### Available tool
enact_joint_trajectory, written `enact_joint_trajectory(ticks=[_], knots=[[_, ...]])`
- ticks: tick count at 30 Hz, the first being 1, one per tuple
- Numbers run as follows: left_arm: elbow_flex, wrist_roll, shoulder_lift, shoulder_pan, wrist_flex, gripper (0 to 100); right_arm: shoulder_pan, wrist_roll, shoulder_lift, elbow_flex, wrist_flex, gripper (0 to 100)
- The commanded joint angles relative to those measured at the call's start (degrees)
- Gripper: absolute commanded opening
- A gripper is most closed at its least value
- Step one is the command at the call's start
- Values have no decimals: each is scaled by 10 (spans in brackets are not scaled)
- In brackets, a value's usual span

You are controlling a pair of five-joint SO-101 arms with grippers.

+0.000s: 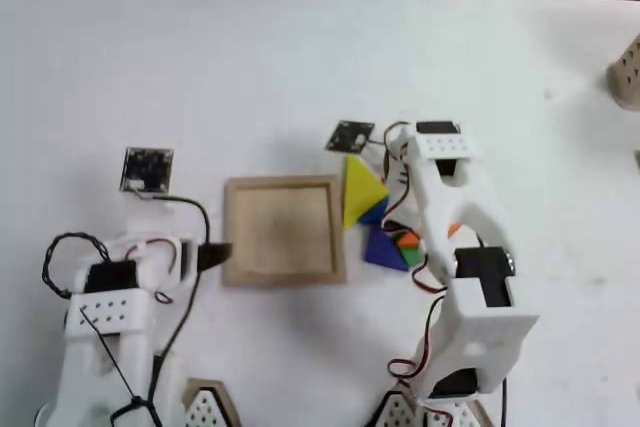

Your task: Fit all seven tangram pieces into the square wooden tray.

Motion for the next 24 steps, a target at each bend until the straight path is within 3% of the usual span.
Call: enact_joint_trajectory(ticks=[1,4,9,16,24], knots=[[-25,9,1,-1,-11,389,2,11,-2,2,1,287],[-21,8,0,-1,-12,389,3,6,-2,6,-14,234],[-18,8,-1,-1,-12,389,12,-56,-2,5,-59,7],[-18,8,-1,-1,-12,389,41,-137,-10,-1,-123,18],[-18,8,-1,-1,-13,389,60,-285,-102,-40,-55,17]])
